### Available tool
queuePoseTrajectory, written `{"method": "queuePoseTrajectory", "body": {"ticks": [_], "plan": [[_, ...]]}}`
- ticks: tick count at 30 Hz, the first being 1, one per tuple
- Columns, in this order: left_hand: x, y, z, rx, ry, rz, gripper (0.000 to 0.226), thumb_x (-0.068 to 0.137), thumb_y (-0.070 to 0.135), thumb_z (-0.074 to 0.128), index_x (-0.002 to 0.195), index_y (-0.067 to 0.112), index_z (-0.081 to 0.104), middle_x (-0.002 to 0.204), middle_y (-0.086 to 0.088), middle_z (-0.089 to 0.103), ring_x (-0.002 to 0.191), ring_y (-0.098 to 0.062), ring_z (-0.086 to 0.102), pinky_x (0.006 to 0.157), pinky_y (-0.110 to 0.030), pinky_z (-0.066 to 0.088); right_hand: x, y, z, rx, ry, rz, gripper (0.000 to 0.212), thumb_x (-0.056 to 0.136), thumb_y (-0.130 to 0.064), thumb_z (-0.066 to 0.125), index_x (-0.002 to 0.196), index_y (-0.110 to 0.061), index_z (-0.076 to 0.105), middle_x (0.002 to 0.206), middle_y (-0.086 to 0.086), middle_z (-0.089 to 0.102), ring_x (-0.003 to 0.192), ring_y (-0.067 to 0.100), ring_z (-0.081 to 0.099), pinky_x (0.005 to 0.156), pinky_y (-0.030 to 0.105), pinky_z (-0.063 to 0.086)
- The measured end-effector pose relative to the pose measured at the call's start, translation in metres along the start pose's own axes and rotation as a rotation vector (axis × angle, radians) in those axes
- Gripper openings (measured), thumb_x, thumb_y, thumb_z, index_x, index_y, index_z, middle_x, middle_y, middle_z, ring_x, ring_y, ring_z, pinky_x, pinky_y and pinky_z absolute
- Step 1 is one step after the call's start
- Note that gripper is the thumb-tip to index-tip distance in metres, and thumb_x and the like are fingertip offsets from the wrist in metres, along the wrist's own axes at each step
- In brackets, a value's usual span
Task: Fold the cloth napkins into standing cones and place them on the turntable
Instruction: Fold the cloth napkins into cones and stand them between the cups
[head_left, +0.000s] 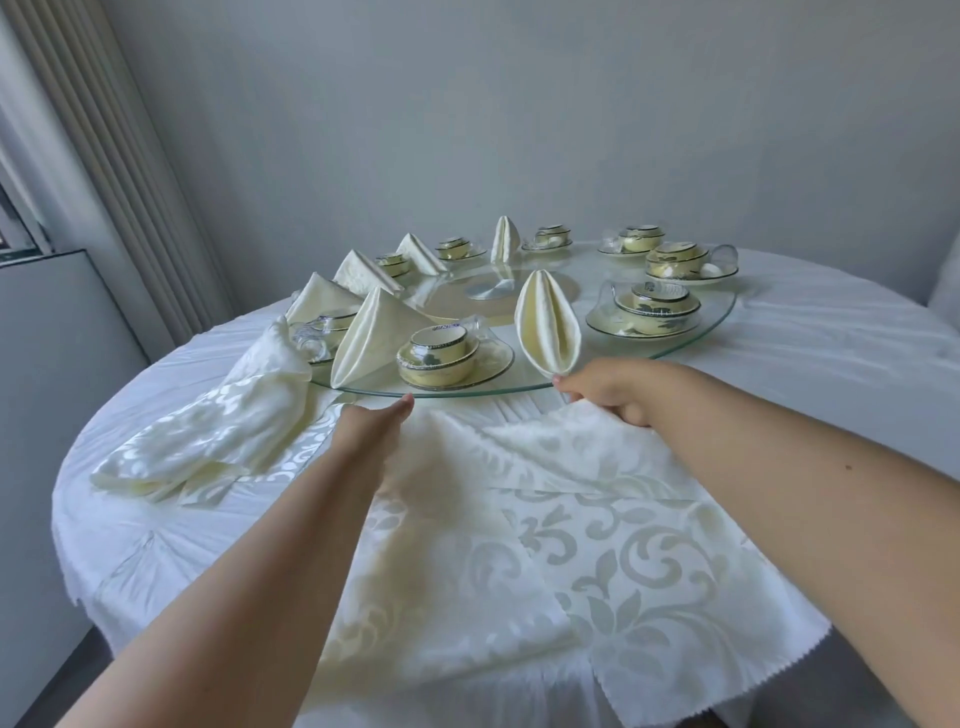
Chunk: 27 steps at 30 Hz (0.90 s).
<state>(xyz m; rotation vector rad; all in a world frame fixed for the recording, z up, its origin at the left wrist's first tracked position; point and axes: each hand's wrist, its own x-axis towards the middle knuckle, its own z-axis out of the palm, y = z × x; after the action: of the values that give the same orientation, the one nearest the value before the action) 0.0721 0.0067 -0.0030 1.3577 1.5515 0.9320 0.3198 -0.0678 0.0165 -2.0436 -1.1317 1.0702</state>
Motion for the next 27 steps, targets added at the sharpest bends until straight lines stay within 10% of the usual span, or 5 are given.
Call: {"method": "queuePoseTrajectory", "body": {"ticks": [5,12,19,23,27], "plan": [[-0.012,-0.003,-0.008,-0.147,-0.160,0.142,0.019,0.087,0.034,0.068,0.089,0.015,0.065,0.077,-0.005,0.064,0.062,-0.020,0.061,0.061,-0.027,0.047,-0.001,-0.001,-0.001,0.233,-0.247,0.046,0.064,0.092,-0.051,0.053,0.140,-0.012,0.037,0.115,0.007,0.052,0.099,0.023,0.057,0.087,0.036,0.047],[-0.025,0.020,-0.021,-0.352,-0.442,0.279,0.019,0.097,0.026,0.053,0.102,0.013,0.066,0.078,-0.005,0.064,0.064,-0.018,0.061,0.058,-0.027,0.053,-0.027,0.011,-0.009,0.452,-0.333,-0.116,0.025,0.095,-0.026,0.053,0.111,-0.008,0.063,0.091,0.009,0.071,0.076,0.020,0.070,0.070,0.031,0.056],[-0.010,0.064,0.008,0.061,-0.042,0.505,0.035,0.095,0.026,0.058,0.064,0.015,0.046,0.049,0.002,0.045,0.040,-0.006,0.045,0.034,-0.016,0.026,-0.030,0.009,-0.067,0.338,0.431,-0.321,0.063,0.084,-0.026,0.072,0.138,-0.007,0.045,0.122,0.012,0.059,0.112,0.027,0.058,0.097,0.036,0.045],[-0.004,0.082,0.027,0.388,0.069,0.571,0.057,0.088,0.044,0.062,0.131,0.010,0.047,0.117,-0.012,0.057,0.111,-0.032,0.055,0.072,-0.031,0.047,-0.026,0.022,-0.088,-0.290,0.662,-0.181,0.043,0.086,-0.044,0.065,0.112,-0.011,0.056,0.101,0.008,0.060,0.097,0.027,0.056,0.070,0.027,0.043],[-0.019,0.071,0.032,0.463,0.093,0.848,0.040,0.088,0.038,0.064,0.120,0.016,0.058,0.118,-0.006,0.057,0.111,-0.024,0.054,0.094,-0.035,0.045,-0.035,0.032,-0.076,-0.587,0.793,-0.298,0.052,0.082,-0.049,0.067,0.120,-0.016,0.052,0.128,0.008,0.052,0.125,0.030,0.040,0.097,0.035,0.037]]}}
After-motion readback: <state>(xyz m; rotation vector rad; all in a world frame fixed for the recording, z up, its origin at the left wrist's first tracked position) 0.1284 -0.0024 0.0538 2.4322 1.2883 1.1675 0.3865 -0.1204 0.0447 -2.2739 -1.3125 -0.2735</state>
